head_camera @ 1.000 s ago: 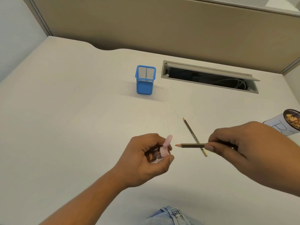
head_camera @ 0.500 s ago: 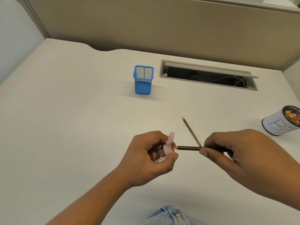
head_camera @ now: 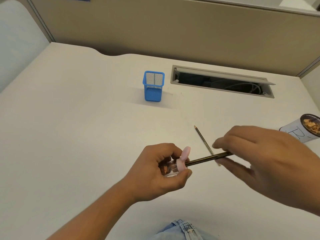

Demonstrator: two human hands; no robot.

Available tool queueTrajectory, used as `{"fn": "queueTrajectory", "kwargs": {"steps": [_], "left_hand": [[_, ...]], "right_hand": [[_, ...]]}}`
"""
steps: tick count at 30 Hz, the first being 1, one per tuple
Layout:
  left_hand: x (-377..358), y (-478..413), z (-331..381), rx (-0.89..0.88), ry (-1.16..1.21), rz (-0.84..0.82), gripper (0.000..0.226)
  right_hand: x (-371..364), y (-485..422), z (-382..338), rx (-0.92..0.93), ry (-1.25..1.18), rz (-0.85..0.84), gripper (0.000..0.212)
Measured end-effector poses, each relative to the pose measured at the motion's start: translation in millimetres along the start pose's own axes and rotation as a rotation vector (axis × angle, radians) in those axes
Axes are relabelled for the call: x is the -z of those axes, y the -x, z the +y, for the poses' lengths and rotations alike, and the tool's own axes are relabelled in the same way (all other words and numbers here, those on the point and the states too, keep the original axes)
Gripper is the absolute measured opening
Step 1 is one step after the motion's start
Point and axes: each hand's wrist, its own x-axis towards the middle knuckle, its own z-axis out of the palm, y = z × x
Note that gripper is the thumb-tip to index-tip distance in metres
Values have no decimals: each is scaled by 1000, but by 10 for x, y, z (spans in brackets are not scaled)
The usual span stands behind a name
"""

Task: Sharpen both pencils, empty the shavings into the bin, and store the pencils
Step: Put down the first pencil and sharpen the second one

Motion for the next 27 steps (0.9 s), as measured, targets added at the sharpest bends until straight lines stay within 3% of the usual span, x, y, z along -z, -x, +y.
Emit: {"fn": "queueTrajectory", "kwargs": {"steps": [3,7,15,22,24,26,27], "left_hand": [[21,9,52,29,103,-16,10],[49,1,136,23,146,-1,9],[38,84,151,-18,137,-13,8],[84,65,92,-219,-223,49,17],[110,57,90,-237,-314,-1,18],[107,58,99,-241,-381,-69,17],[97,56,104,-242,-394,-89,17]], "right_hand": [[60,-26,69,67,132,97,23],[74,-8,82,137,128,136,30],[34,34,143,264,105,169,28],[-43,111,-60,-80,-127,2,31],[-43,75,-106,-320,-297,-141,36],[-28,17,-96,-613,-614,-320,33],[-26,-4,-62,-672,-708,-424,33]]}}
